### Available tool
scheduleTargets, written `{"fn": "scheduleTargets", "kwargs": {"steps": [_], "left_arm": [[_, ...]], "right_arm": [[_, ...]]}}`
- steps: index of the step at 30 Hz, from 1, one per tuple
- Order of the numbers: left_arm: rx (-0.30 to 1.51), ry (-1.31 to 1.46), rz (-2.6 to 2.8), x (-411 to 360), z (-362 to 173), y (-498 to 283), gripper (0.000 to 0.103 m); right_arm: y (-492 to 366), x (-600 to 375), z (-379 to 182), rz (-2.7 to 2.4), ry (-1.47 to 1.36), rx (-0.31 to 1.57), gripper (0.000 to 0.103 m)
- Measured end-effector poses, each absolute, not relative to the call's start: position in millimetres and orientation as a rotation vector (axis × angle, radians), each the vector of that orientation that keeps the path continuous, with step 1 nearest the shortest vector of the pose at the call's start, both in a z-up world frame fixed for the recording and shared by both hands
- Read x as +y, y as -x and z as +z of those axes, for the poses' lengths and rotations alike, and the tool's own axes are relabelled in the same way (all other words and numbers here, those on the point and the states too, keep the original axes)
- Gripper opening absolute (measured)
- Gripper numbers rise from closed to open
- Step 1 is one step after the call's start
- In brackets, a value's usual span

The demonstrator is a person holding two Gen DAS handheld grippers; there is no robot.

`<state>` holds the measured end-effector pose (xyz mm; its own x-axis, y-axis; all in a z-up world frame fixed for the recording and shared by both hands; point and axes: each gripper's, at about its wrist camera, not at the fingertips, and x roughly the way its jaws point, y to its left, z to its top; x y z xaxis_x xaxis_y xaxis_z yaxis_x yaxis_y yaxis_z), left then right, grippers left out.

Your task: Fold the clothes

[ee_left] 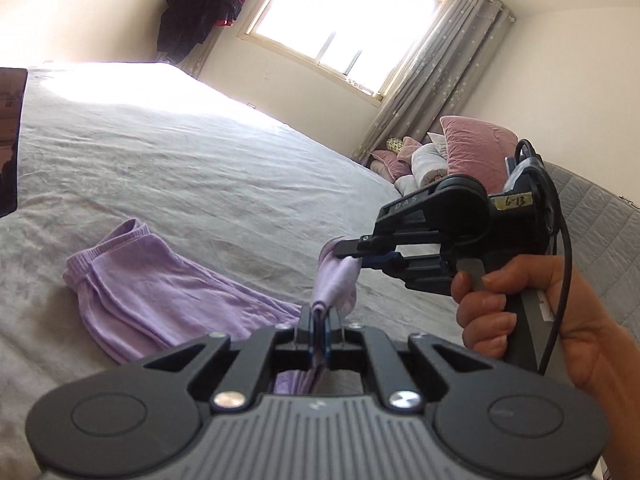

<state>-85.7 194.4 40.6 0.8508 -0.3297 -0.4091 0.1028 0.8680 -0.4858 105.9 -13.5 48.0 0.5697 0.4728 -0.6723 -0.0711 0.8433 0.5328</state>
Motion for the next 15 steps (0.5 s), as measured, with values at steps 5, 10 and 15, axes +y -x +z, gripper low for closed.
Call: {"fn": "scheduleTargets", "kwargs": {"steps": [5, 10, 15], "left_arm": [[0.52, 0.507, -0.161, 234.1, 31.0, 81.2, 0.004], [0.55, 0.538, -0.099, 269.4, 19.9, 73.8, 0.004], [0.595, 0.541, -0.065, 299.2, 6.4, 63.9, 0.004]], "right_arm": [[-116.9, 34.4, 46.5, 0.388, -0.43, 0.939, 0.005], [-124.9, 79.6, 39.2, 0.424, -0.387, 0.972, 0.005], [-135.5, 118.4, 26.9, 0.452, -0.322, 0.994, 0.005]]}}
